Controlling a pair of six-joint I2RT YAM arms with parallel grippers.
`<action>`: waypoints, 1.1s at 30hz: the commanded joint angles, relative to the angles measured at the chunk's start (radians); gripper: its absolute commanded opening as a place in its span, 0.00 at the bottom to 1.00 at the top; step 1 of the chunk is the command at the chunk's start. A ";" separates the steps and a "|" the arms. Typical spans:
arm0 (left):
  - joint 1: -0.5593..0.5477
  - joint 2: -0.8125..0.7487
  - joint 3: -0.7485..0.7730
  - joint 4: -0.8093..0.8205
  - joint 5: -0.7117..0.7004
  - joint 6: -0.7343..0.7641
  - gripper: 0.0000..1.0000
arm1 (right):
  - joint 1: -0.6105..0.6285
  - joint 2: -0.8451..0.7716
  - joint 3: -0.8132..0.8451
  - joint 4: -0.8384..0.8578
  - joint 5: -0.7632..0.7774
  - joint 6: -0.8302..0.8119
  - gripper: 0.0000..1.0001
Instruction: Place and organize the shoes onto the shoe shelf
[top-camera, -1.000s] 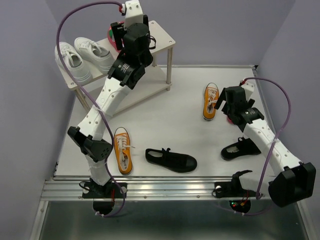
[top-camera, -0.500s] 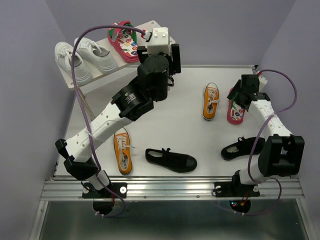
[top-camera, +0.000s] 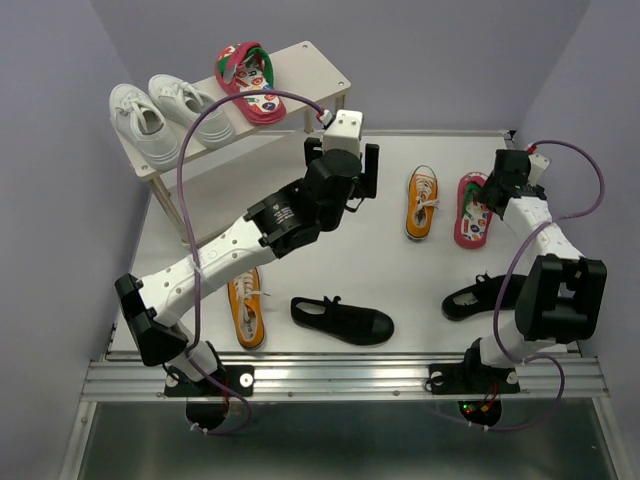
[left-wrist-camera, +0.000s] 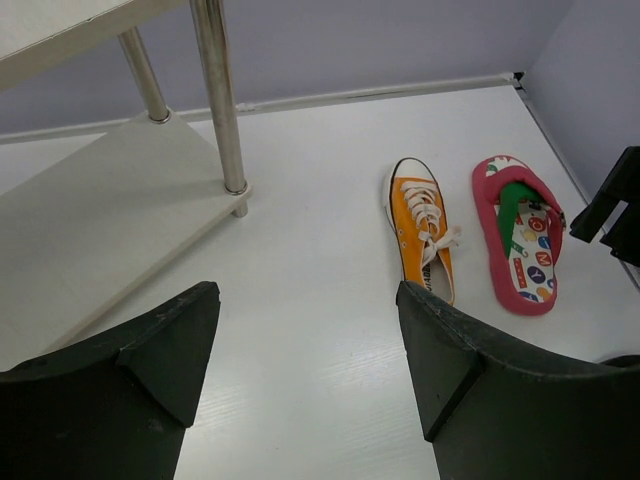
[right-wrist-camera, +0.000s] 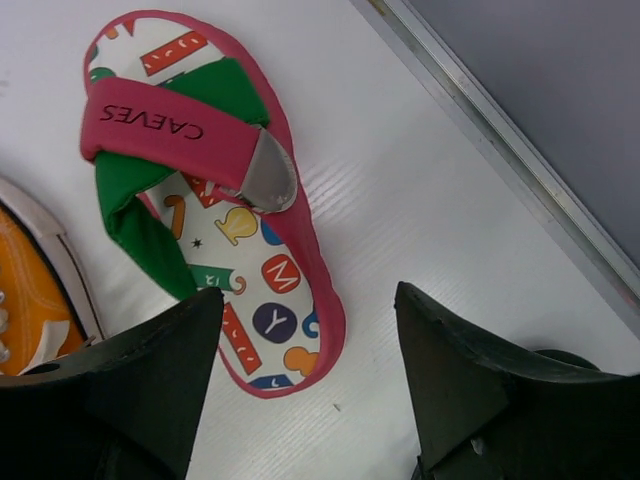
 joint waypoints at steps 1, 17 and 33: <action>-0.008 -0.061 0.010 0.025 0.009 -0.003 0.83 | -0.047 0.055 -0.007 0.075 -0.030 -0.025 0.74; -0.008 -0.099 -0.053 -0.003 -0.017 -0.006 0.83 | -0.075 0.253 0.040 0.189 -0.050 -0.079 0.61; 0.005 -0.134 -0.022 0.017 -0.010 0.132 0.87 | -0.075 -0.110 -0.078 0.201 -0.200 -0.051 0.01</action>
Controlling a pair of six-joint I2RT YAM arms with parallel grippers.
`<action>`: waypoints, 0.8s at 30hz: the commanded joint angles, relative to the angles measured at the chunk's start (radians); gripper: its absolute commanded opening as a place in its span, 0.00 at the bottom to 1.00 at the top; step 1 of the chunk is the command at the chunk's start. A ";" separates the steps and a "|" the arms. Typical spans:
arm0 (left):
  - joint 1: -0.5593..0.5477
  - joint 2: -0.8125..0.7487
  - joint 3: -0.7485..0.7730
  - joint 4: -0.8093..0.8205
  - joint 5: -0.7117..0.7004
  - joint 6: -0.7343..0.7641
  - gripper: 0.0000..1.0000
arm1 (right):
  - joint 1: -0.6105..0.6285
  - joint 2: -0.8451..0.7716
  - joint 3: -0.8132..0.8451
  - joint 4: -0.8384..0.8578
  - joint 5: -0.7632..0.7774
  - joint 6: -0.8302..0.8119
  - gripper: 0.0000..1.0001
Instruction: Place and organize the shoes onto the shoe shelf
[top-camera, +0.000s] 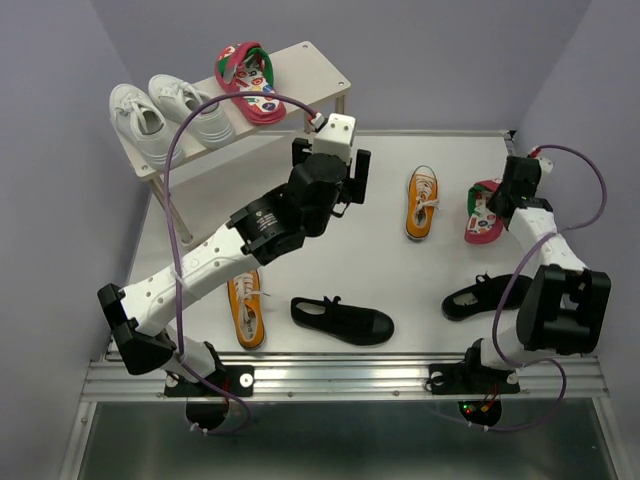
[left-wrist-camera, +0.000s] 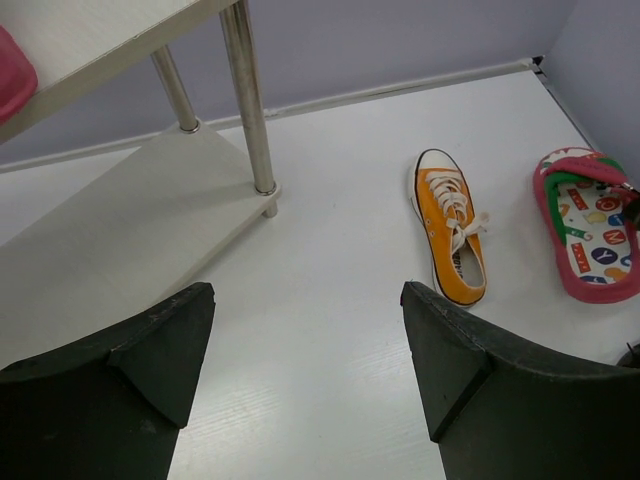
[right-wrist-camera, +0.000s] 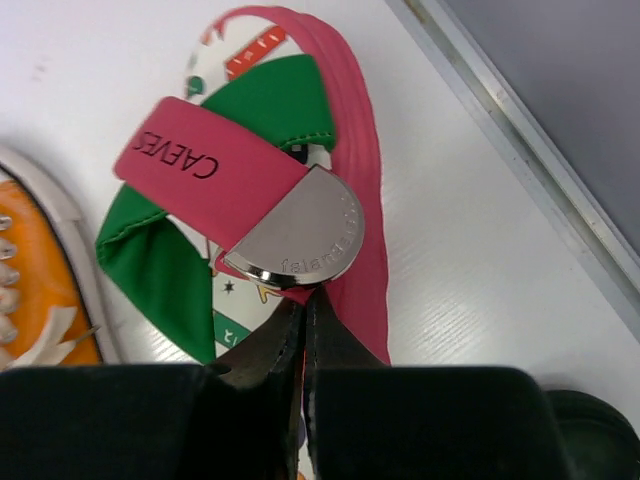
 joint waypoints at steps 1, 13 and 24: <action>0.015 -0.053 0.038 0.025 -0.014 0.038 0.87 | -0.006 -0.155 0.014 0.019 -0.082 0.024 0.01; 0.147 -0.056 0.150 -0.079 -0.004 0.032 0.87 | 0.349 -0.316 0.089 -0.070 -0.162 0.074 0.01; 0.173 -0.016 0.142 -0.183 0.085 -0.111 0.87 | 0.589 -0.159 0.003 0.073 -0.184 0.194 0.01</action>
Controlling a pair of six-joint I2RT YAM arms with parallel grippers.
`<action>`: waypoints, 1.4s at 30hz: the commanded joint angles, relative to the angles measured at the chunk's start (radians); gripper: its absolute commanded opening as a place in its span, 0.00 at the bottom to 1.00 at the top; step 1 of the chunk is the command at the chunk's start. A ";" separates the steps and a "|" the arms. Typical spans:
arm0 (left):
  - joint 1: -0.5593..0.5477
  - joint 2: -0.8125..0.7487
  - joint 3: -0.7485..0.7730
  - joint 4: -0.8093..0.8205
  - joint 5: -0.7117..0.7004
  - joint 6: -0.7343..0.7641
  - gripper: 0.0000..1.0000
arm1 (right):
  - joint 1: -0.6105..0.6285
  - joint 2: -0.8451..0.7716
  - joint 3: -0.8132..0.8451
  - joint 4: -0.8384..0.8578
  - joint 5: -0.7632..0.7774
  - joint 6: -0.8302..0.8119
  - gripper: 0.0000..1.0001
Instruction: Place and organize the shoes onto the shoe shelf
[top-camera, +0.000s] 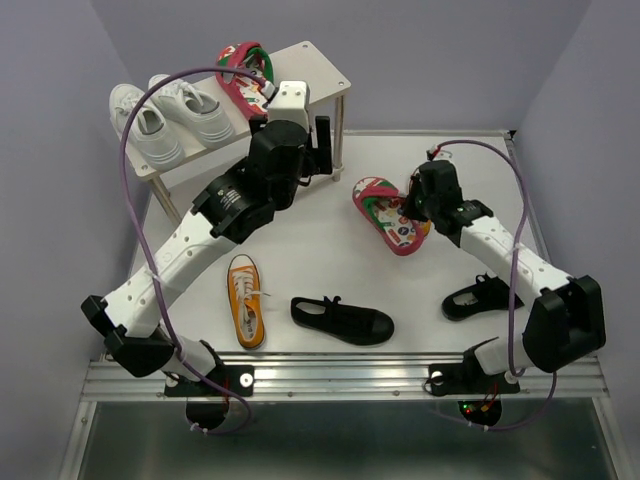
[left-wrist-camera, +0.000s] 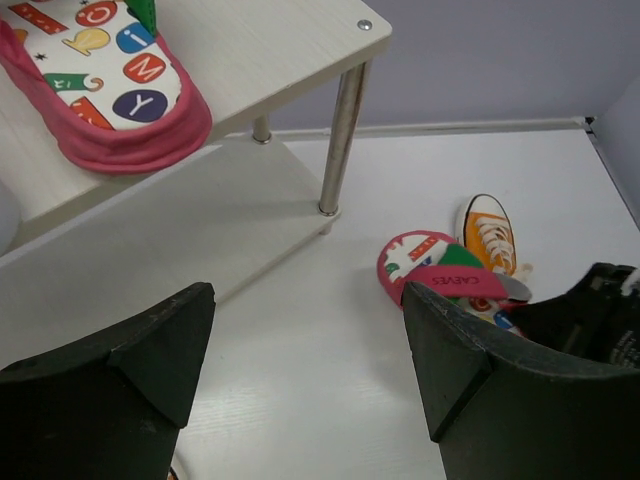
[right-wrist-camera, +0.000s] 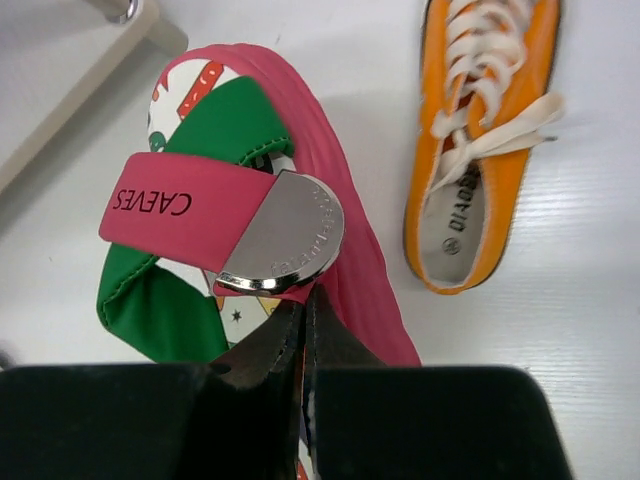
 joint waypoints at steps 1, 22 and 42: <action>-0.012 0.007 -0.040 -0.021 0.053 -0.088 0.87 | 0.074 0.039 -0.024 0.145 -0.015 0.049 0.01; -0.147 0.262 -0.191 -0.113 0.097 -0.433 0.94 | 0.083 -0.165 -0.075 -0.063 0.233 0.021 1.00; -0.082 0.630 -0.181 0.156 0.087 -0.292 0.66 | 0.083 -0.437 -0.119 -0.192 0.387 0.032 1.00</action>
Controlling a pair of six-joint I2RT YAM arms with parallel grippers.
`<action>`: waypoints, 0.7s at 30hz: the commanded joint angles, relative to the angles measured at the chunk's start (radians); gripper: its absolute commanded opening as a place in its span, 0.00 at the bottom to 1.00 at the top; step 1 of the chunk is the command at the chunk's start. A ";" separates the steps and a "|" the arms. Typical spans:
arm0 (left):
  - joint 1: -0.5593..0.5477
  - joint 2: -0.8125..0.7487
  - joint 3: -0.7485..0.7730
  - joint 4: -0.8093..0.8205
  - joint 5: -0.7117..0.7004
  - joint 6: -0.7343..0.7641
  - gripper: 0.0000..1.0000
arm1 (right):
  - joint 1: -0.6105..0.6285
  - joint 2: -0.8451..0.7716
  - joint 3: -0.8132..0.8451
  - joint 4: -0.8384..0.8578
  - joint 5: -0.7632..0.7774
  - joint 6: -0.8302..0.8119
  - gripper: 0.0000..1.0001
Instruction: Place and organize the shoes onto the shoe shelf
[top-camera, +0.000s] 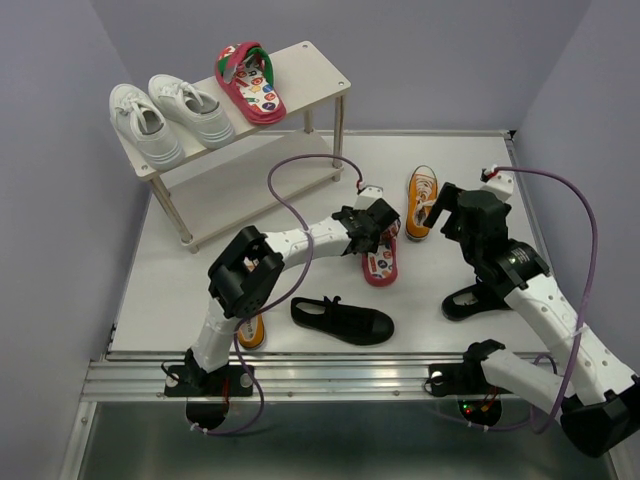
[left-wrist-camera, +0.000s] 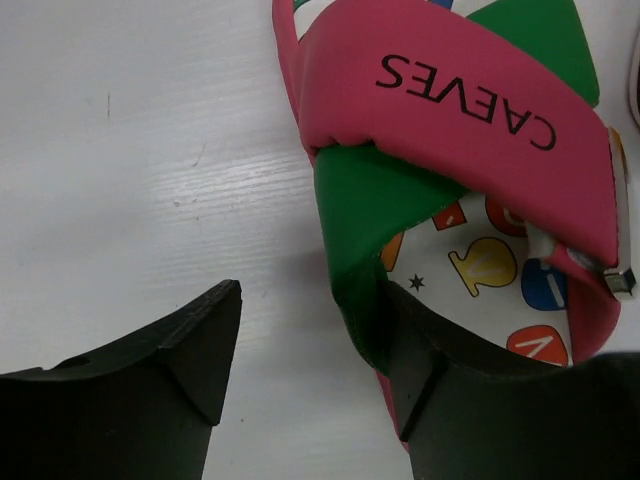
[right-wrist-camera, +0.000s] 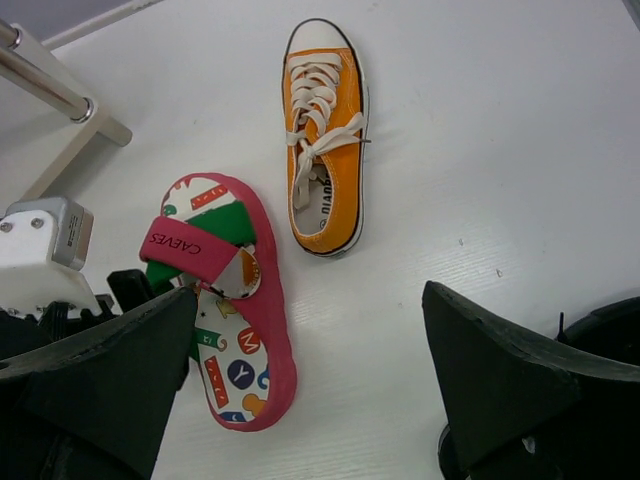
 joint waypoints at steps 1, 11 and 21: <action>0.023 0.004 0.032 0.063 -0.052 0.012 0.63 | -0.001 0.013 0.015 0.001 0.027 -0.008 1.00; 0.018 -0.167 0.119 -0.055 -0.174 0.154 0.00 | -0.001 0.043 0.032 0.012 0.024 -0.026 1.00; 0.018 -0.376 0.322 -0.144 -0.056 0.300 0.00 | -0.001 0.073 0.058 0.053 0.147 -0.051 1.00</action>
